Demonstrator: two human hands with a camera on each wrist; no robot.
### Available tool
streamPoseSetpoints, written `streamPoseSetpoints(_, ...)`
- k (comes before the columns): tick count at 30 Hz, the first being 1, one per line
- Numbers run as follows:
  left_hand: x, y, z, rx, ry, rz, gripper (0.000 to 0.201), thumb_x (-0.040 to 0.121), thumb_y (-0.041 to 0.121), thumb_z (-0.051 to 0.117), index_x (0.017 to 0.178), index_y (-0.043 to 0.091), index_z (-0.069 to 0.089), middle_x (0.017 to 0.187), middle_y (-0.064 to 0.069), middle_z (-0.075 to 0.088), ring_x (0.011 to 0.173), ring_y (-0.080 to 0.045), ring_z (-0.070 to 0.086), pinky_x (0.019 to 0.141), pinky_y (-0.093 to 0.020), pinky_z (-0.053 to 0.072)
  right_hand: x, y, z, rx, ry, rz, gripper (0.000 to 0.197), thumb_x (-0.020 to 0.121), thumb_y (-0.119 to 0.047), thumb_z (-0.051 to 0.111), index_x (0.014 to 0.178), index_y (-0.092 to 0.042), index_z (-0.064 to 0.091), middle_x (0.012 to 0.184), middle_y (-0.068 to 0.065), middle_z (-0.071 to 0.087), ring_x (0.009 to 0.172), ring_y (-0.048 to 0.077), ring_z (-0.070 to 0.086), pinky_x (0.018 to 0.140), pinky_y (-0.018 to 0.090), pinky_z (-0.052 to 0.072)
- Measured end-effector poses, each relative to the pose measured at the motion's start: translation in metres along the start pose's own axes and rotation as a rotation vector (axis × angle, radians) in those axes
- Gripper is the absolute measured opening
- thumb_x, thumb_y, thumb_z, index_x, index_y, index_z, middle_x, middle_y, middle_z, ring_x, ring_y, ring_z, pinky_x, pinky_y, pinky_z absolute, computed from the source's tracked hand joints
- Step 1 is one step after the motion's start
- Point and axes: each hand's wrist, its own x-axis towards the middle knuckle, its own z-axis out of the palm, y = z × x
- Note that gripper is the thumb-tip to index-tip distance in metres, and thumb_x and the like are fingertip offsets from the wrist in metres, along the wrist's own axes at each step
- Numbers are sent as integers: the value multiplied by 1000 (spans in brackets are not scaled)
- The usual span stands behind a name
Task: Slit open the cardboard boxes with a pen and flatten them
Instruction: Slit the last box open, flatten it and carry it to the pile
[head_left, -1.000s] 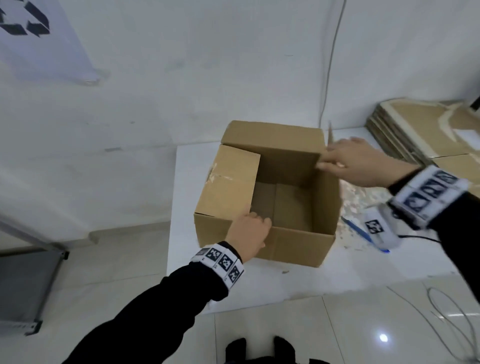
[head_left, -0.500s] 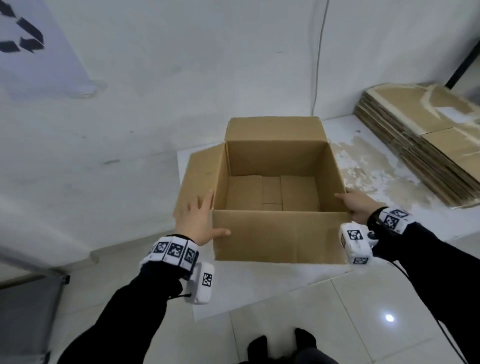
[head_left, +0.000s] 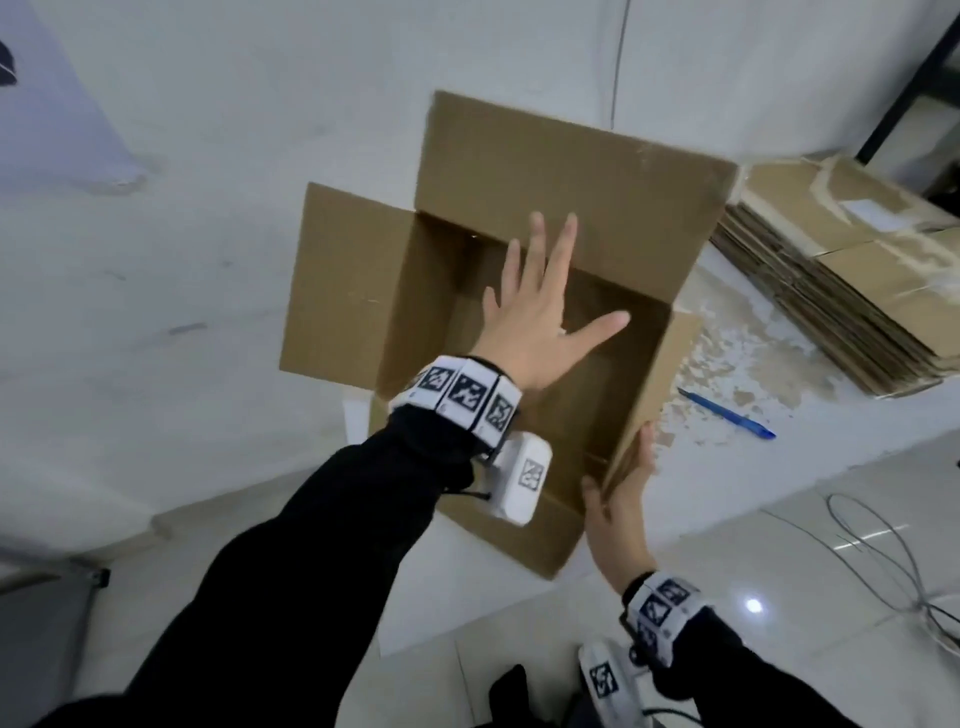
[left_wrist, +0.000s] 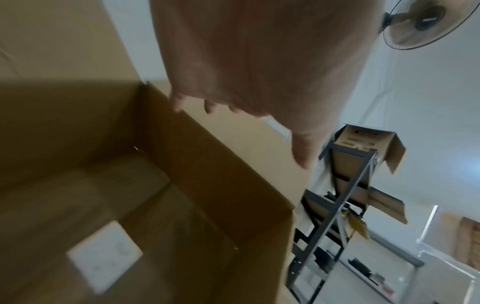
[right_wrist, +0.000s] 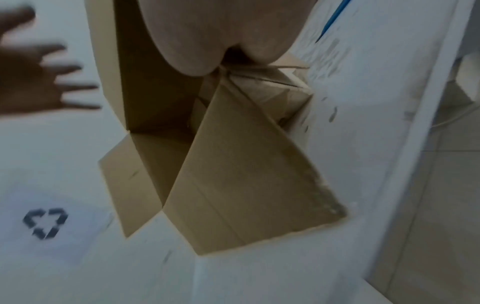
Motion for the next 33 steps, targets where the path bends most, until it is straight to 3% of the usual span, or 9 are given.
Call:
streamPoseSetpoints(4,20,16,18,-63,-6,-141,105,73,83,43,146,41,-19,153,-3,-34,143,-31,-23,109,-68,-1,-2,12,-15,-133,-94,-114,98,84,-8,67,145,-39,-3,159,-2,-3,147,13,-1,117,51,16)
streamPoseSetpoints(6,26,20,26,-22,8,-187,111,68,88,42,150,33,-9,156,-7,-28,143,-35,-22,110,-69,2,0,18,-23,-250,-133,-168,101,81,-13,71,146,-34,-3,158,4,-3,147,18,-1,116,53,20)
streamPoseSetpoints(9,41,30,31,43,31,-254,121,63,91,43,152,23,-4,156,-13,-23,140,-45,-22,109,-70,8,5,21,-14,-308,-127,-275,95,86,-16,64,147,-27,-7,157,6,-7,147,22,-7,116,52,15)
streamPoseSetpoints(13,67,34,30,49,37,-339,114,64,86,52,150,37,-4,153,-17,-30,134,-54,-27,103,-76,7,33,24,6,-237,-169,-235,101,92,-9,56,143,-39,-26,158,13,-12,146,31,-5,115,58,15)
streamPoseSetpoints(16,72,31,30,50,39,-381,104,69,79,56,150,35,7,154,-15,-26,140,-48,-17,104,-74,11,40,27,3,-287,-205,-250,94,91,-26,60,146,-35,-15,157,1,-14,147,22,-8,120,44,7)
streamPoseSetpoints(19,61,26,27,82,-48,-340,101,71,77,57,150,35,10,155,-14,-24,144,-43,-2,111,-65,16,31,28,-28,-210,-232,-258,72,90,-50,51,146,-26,13,155,-4,11,145,13,12,117,29,17)
streamPoseSetpoints(24,27,12,-1,15,-178,-230,104,66,67,69,150,40,13,157,-4,-23,147,-26,4,116,-35,16,71,17,-93,75,-196,156,34,97,-46,36,121,-24,48,123,-1,55,116,12,53,93,34,49)
streamPoseSetpoints(29,13,-8,-24,62,-303,-245,107,61,67,70,148,47,11,157,4,-24,147,-19,3,112,-27,15,138,-3,-100,191,-549,475,83,85,-66,8,140,-14,43,143,2,45,133,17,40,112,38,30)
streamPoseSetpoints(33,1,-11,-37,207,-422,-307,114,57,70,66,148,46,1,157,2,-25,147,-23,11,114,-29,19,166,-26,-79,628,-356,526,65,98,-54,16,139,-12,43,140,6,50,130,21,45,110,40,34)
